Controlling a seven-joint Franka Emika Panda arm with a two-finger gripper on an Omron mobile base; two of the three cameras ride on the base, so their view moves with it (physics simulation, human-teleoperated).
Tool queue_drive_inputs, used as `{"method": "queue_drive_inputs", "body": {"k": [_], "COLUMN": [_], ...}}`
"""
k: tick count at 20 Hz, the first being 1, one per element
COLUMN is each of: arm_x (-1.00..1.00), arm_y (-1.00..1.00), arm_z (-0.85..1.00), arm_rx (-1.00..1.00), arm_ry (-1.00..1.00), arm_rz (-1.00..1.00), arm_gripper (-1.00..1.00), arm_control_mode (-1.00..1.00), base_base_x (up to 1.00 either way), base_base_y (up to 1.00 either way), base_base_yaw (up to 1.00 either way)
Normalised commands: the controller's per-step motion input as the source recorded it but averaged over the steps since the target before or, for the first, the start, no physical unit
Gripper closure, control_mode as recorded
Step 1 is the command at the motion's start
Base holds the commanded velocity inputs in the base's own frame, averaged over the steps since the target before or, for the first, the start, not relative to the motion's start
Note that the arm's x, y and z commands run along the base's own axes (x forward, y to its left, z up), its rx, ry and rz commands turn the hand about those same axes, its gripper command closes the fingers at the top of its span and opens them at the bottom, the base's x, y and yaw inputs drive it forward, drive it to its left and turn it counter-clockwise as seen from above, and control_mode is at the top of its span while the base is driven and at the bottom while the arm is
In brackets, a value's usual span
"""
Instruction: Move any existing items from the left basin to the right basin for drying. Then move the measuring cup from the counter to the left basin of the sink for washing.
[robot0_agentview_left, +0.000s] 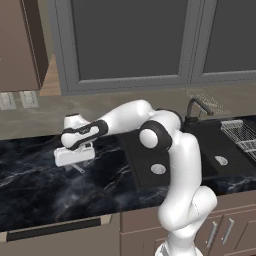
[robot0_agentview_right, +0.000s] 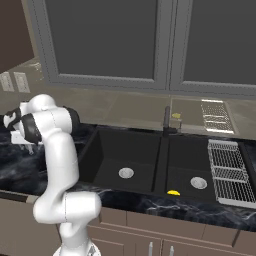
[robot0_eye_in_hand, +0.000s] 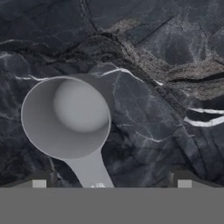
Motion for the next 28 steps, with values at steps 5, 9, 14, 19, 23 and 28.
{"method": "queue_drive_inputs", "body": {"k": [5,9,14,19,23,28], "arm_x": [0.0,0.0,0.0,0.0,-0.06,-0.2], "arm_y": [0.0,0.0,0.01,0.0,-0.08,-0.32], "arm_z": [-0.1,-0.12,-0.03,0.0,0.0,0.16], "arm_rx": [0.0,0.0,0.0,0.0,0.0,0.01], "arm_ry": [0.0,0.0,0.02,0.0,-0.06,-0.14], "arm_rz": [0.0,0.0,0.0,0.0,0.0,0.0], "arm_gripper": [-1.0,1.0,1.0,1.0,1.0,1.0], "arm_control_mode": [-1.0,-1.0,-1.0,-1.0,-1.0,-1.0], "base_base_x": [0.0,0.0,0.0,0.0,0.0,0.0], "base_base_y": [0.0,0.0,0.0,0.0,0.0,0.0], "base_base_yaw": [0.0,0.0,0.0,0.0,0.0,0.0]}}
